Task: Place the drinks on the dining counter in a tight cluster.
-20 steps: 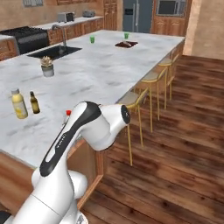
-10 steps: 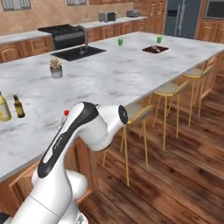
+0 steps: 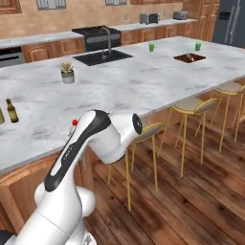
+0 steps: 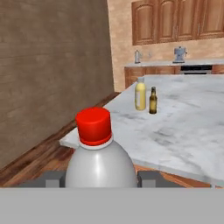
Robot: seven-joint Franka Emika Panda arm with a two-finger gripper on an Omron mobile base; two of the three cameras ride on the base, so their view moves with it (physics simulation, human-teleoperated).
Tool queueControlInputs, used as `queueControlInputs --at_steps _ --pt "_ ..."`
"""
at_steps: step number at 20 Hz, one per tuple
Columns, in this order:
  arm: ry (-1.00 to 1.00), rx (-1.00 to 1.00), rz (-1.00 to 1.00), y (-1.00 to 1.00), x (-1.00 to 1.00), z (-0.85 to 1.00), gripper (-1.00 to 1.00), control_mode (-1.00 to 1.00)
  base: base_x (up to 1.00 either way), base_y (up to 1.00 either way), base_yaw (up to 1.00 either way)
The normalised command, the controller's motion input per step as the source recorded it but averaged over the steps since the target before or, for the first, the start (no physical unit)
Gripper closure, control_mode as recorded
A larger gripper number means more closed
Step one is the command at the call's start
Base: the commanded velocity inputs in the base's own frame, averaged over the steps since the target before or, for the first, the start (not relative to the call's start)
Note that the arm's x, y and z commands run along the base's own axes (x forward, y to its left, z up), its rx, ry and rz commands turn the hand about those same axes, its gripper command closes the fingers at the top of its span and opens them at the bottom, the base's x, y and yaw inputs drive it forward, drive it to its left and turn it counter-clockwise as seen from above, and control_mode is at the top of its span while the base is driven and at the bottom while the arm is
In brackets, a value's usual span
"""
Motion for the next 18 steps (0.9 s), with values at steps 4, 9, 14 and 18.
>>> queueControlInputs --at_steps 4,9,14,18 --pt "0.00 0.00 0.00 0.00 0.00 0.00 1.00 1.00 0.03 -0.08 0.75" --pt "0.00 0.00 0.00 0.00 0.00 0.00 1.00 1.00 0.00 -0.01 0.68" --pt "0.00 0.00 0.00 0.00 0.00 0.00 1.00 1.00 0.34 -0.16 0.41" --pt "0.00 0.00 0.00 0.00 0.00 0.00 1.00 1.00 0.43 -0.54 0.24"
